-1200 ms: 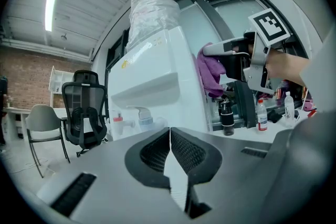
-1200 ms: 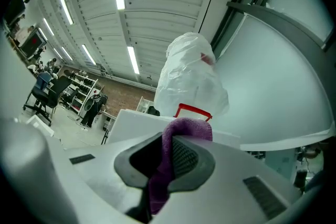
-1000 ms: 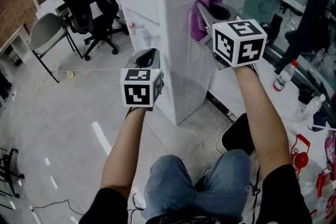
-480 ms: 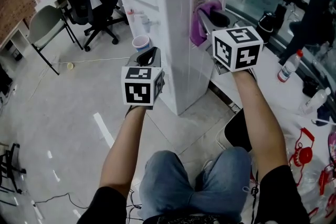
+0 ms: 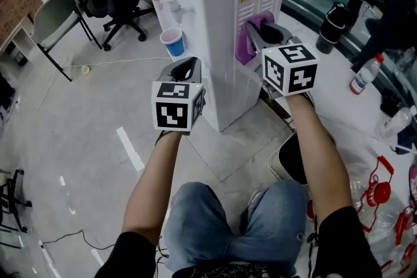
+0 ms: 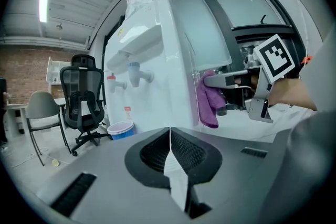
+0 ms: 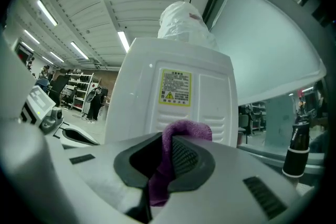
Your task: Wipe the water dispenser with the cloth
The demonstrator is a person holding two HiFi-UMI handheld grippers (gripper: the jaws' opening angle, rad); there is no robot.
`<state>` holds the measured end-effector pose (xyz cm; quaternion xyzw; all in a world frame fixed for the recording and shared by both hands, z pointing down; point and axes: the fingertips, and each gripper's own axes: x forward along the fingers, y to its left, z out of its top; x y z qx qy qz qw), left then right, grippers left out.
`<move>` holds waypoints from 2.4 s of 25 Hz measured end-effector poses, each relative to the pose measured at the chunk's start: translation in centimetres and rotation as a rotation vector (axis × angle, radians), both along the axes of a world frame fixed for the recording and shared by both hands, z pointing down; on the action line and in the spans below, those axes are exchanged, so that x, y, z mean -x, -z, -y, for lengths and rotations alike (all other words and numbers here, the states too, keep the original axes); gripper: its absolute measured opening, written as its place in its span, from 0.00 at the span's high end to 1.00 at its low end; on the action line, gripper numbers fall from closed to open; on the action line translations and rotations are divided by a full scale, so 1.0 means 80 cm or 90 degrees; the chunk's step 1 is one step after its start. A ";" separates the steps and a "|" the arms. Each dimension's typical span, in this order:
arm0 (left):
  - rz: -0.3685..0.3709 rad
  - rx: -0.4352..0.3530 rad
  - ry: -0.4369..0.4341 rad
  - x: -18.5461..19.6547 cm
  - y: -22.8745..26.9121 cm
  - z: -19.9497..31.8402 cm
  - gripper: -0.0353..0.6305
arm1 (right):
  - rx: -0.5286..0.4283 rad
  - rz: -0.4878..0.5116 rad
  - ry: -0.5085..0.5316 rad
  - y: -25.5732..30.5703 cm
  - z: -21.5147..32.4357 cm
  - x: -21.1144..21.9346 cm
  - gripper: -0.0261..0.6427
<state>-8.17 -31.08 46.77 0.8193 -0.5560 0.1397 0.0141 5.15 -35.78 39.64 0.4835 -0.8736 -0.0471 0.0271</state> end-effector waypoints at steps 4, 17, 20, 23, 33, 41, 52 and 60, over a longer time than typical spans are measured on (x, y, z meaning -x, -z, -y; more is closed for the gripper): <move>-0.001 0.007 -0.002 -0.007 -0.014 0.000 0.91 | 0.022 -0.003 0.001 -0.035 0.003 -0.003 0.91; 0.006 0.014 0.000 -0.012 -0.049 0.001 0.91 | 0.103 0.025 0.013 -0.153 0.008 -0.008 0.91; 0.009 0.017 0.003 -0.010 -0.056 0.003 0.91 | 0.127 0.022 0.014 -0.186 0.008 -0.007 0.91; 0.014 0.024 0.004 -0.010 -0.066 0.004 0.91 | 0.155 0.021 0.011 -0.224 0.009 -0.007 0.91; 0.030 0.042 0.010 -0.005 -0.090 -0.001 0.91 | 0.233 0.043 0.006 -0.331 0.013 -0.007 0.91; 0.045 0.049 0.017 0.002 -0.098 -0.005 0.91 | 0.311 0.015 -0.002 -0.412 0.009 -0.004 0.91; 0.034 0.025 0.012 -0.001 -0.062 0.006 0.91 | 0.217 0.004 0.006 -0.308 -0.007 -0.029 0.91; 0.038 -0.017 -0.013 -0.007 -0.001 0.016 0.91 | 0.083 -0.017 0.029 -0.137 -0.022 -0.033 0.91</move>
